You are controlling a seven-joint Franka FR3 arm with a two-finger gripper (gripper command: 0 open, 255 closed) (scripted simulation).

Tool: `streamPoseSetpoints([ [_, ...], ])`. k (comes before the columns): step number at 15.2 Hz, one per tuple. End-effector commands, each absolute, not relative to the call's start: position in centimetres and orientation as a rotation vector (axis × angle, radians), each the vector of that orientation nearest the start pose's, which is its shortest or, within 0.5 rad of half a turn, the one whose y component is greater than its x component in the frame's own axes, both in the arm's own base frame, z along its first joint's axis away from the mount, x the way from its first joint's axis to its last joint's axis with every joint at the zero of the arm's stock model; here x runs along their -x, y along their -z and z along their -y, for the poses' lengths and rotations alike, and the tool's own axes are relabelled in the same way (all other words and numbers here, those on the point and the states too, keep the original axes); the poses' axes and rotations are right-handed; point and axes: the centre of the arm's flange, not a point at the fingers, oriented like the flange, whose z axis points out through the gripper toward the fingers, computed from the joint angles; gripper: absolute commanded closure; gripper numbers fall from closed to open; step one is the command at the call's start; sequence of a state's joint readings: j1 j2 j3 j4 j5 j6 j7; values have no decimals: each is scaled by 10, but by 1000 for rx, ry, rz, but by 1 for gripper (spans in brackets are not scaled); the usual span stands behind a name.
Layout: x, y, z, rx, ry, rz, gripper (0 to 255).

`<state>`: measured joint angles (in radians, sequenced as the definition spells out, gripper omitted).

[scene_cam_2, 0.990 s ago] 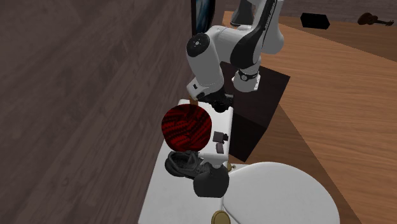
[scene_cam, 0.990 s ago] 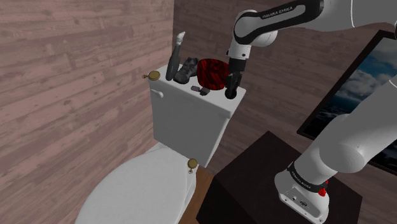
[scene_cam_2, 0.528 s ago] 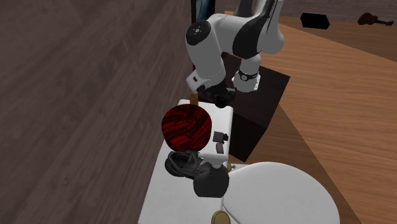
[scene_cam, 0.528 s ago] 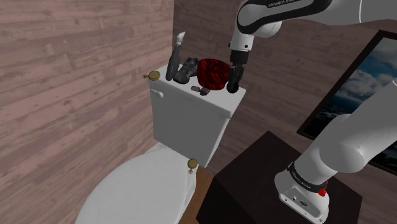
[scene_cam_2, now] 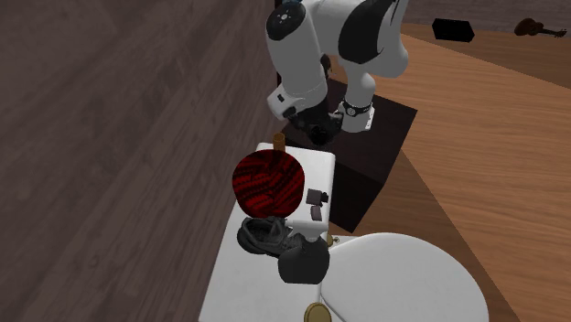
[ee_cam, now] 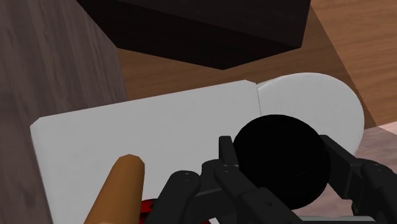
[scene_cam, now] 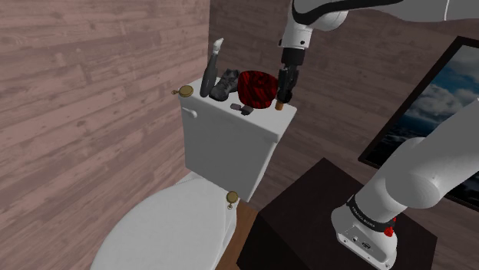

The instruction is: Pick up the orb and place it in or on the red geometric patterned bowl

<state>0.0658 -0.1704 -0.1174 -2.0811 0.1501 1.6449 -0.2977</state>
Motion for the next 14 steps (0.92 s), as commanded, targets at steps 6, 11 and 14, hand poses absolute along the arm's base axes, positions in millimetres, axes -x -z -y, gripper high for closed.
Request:
streamPoseSetpoints([
  [6, -475, -520, 12, 2894, -344, 319, 255],
  [11, -475, -546, 12, 2894, -344, 319, 255],
  [14, -475, -559, 12, 2894, -344, 319, 255],
])
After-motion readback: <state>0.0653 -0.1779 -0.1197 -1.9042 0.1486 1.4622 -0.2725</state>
